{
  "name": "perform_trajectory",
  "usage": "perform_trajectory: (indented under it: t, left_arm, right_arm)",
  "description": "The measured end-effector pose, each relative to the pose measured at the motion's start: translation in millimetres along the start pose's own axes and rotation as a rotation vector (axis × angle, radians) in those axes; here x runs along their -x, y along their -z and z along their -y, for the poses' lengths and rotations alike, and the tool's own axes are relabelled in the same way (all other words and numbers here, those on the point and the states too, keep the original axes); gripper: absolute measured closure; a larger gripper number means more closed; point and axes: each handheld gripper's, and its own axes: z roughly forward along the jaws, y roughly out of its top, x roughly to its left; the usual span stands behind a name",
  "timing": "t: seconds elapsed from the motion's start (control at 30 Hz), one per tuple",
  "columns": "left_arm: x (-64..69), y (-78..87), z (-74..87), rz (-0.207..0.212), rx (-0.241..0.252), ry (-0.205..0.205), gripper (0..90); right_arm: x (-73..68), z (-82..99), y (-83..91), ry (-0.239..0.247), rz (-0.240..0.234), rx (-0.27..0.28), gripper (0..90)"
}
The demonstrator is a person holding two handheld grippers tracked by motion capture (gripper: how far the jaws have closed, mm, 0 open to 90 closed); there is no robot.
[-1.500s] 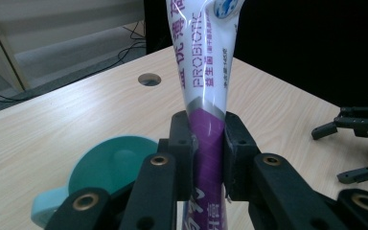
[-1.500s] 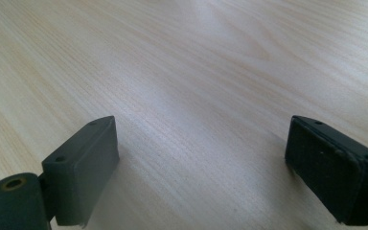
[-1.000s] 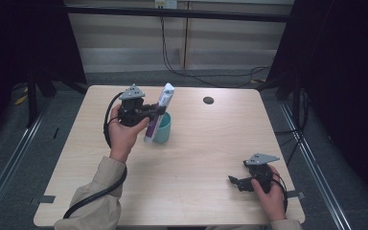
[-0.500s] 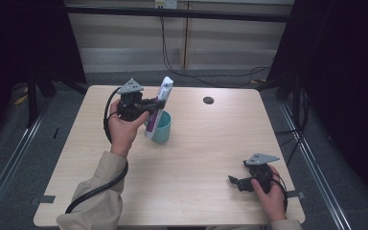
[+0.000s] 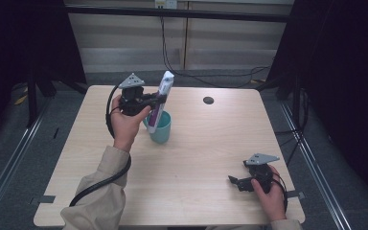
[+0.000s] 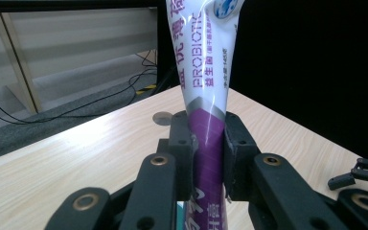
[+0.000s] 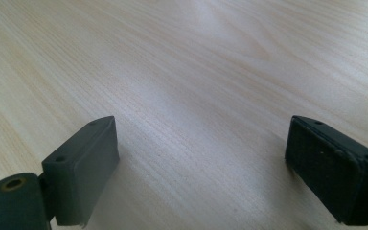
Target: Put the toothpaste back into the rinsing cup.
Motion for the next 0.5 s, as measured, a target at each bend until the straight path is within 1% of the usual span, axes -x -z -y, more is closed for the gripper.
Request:
perform_trajectory:
  t: [0.03, 0.5]
  left_arm:
    - [-0.7, -1.1, -1.3, -0.006, 0.0, -0.004, 77.5]
    - [-9.0, -11.6, -5.0, -0.018, 0.014, 0.005, 77.5]
  right_arm:
    - [0.0, 0.0, 0.0, 0.0, 0.0, 0.0, 10.5]
    - [0.0, 0.0, 0.0, 0.0, 0.0, 0.0, 10.5]
